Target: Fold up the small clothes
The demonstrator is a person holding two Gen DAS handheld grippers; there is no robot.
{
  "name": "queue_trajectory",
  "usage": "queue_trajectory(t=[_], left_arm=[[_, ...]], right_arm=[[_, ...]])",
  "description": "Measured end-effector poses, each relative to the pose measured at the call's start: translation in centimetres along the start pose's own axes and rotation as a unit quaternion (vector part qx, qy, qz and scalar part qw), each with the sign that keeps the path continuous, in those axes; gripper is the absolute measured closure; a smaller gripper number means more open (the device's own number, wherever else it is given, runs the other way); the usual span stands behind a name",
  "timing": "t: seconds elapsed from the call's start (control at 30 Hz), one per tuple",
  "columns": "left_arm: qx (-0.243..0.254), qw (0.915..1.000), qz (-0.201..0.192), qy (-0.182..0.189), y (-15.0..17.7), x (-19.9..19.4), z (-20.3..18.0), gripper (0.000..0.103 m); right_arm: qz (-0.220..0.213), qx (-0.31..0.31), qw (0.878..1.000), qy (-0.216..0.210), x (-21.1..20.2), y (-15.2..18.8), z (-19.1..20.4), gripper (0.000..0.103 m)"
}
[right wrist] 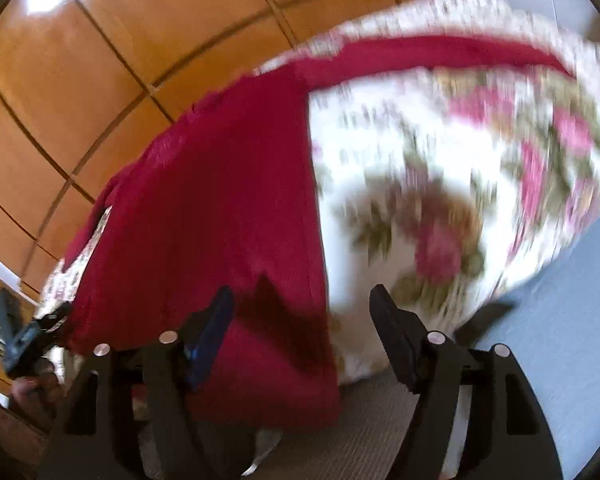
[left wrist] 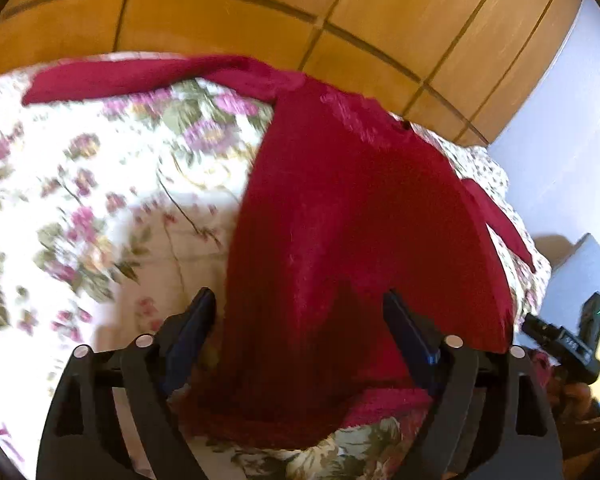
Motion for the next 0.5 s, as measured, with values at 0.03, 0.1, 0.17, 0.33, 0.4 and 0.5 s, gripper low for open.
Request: queue_trajectory(t=[0.03,0.1,0.17,0.33,0.4,0.5], left_arm=[[-0.004,1.0000,-0.007,-0.004,-0.5,-0.2,0.4,0.019],[-0.026,0.9993,-0.024,-0.012,-1.4,-0.6,1.7,0.019],[-0.054,0.9977,-0.031,-0.026,-2.3,-0.8,3.2,0.018],[-0.168,0.9828,-0.068,-0.038,-5.9,-1.4,9.2,0.018],[-0.201,0.9751,-0.080,-0.050,-7.2,-1.5,11.4,0.018],[-0.235,0.9639,-0.096,-0.079,-9.6,-1.0,15.2,0.018]], right_arm=[[-0.018,-0.014,0.999,0.022,-0.2,-1.2,0.3,0.013],[-0.034,-0.039,0.998,0.032,0.1,-2.6,1.4,0.010],[-0.046,-0.073,0.995,0.041,1.0,-4.3,3.2,0.002],[-0.052,-0.138,0.986,0.073,5.9,-7.3,7.2,0.002],[-0.044,-0.159,0.982,0.090,8.8,-8.3,8.2,0.002],[-0.054,-0.185,0.969,0.152,11.8,-9.7,8.2,0.002]])
Point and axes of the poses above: each gripper's, at about its wrist camera, not at the fingertips, and x roughly the way its jaws point, z to its left, y to its underside, the point moved 9 cm from there along x, roughly the way its jaws point, and after that the axes turned 1 degree about x, right-handed, at the moved point
